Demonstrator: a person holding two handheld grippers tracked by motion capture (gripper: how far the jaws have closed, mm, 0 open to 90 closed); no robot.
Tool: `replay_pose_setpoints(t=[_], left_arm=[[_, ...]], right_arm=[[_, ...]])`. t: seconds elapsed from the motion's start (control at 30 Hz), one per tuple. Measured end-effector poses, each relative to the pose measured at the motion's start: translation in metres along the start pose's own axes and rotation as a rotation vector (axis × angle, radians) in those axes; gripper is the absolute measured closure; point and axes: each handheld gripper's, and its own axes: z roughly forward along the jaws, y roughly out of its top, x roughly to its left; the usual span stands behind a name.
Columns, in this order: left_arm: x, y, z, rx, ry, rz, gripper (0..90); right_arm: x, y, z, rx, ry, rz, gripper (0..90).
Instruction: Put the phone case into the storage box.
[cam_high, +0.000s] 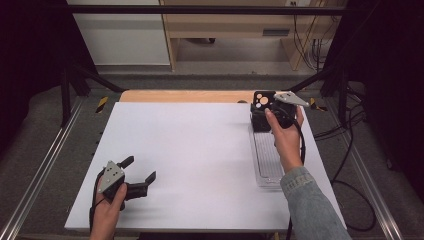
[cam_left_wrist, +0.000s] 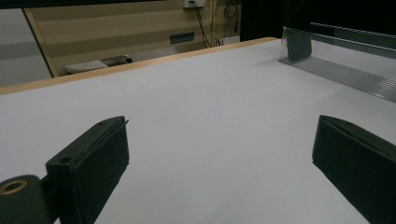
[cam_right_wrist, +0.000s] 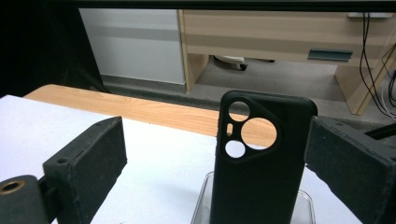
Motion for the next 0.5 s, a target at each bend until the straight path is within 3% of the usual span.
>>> replay_pose_setpoints(t=[0.5], left_arm=[[0.0043,0.0003,-0.0025,-0.007,0.015,-0.011,3.9]], right_arm=[[0.0073,0.0047,-0.0101,-0.054,-0.002,-0.01,4.3]])
